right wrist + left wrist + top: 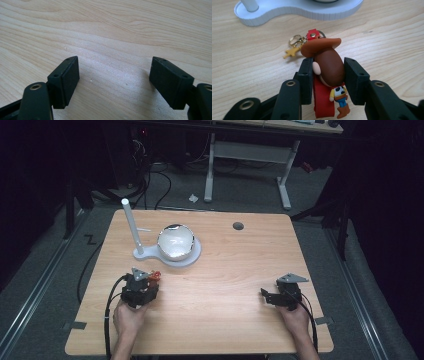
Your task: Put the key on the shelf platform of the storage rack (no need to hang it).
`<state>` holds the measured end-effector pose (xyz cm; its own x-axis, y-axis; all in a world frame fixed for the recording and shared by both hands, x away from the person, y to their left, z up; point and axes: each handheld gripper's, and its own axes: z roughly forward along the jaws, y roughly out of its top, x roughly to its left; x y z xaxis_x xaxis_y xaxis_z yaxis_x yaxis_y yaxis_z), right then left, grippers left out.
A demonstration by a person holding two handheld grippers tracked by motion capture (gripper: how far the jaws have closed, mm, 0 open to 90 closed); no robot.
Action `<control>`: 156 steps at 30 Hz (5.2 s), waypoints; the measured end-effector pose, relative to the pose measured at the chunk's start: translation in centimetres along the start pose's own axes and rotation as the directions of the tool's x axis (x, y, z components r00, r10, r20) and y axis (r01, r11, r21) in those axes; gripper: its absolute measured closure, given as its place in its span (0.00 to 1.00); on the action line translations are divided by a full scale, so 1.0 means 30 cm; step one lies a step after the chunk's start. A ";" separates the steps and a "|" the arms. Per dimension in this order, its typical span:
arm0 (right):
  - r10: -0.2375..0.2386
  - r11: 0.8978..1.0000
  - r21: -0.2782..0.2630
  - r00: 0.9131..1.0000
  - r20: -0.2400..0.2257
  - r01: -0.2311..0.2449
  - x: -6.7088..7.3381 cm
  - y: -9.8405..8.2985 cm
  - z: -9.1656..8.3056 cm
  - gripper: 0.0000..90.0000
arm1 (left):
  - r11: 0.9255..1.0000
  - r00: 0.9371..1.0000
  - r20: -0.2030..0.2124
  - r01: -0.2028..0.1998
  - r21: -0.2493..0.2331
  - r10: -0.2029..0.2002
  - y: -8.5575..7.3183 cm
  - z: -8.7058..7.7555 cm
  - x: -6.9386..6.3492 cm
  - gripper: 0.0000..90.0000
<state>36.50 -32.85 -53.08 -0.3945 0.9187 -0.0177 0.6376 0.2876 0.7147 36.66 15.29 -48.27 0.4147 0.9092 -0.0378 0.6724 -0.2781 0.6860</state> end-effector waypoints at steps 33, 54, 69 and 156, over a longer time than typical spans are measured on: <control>-0.003 1.000 0.000 1.000 -0.005 0.003 0.002 0.000 0.000 0.27 | 0.980 0.993 0.095 -0.055 -0.191 0.074 0.176 -0.240 -0.025 0.69; -0.005 1.000 0.000 1.000 -0.006 0.005 0.002 0.000 0.000 0.27 | 0.968 0.981 0.157 -0.076 -0.240 0.116 0.295 -0.265 -0.049 0.69; -0.007 1.000 0.000 1.000 -0.006 0.007 0.002 0.000 0.000 0.27 | 0.959 0.982 0.136 -0.091 -0.270 0.131 0.397 -0.263 -0.048 0.69; -0.007 1.000 0.000 1.000 -0.007 0.007 0.002 -0.001 -0.001 0.27 | 0.990 0.993 0.095 -0.055 -0.128 0.068 0.470 0.196 -0.035 0.69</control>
<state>36.44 -32.80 -53.07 -0.4039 0.9146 -0.0176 0.6348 0.2941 0.7146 49.32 8.60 -42.82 0.5158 0.8546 -0.0601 0.5641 -0.2859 0.7746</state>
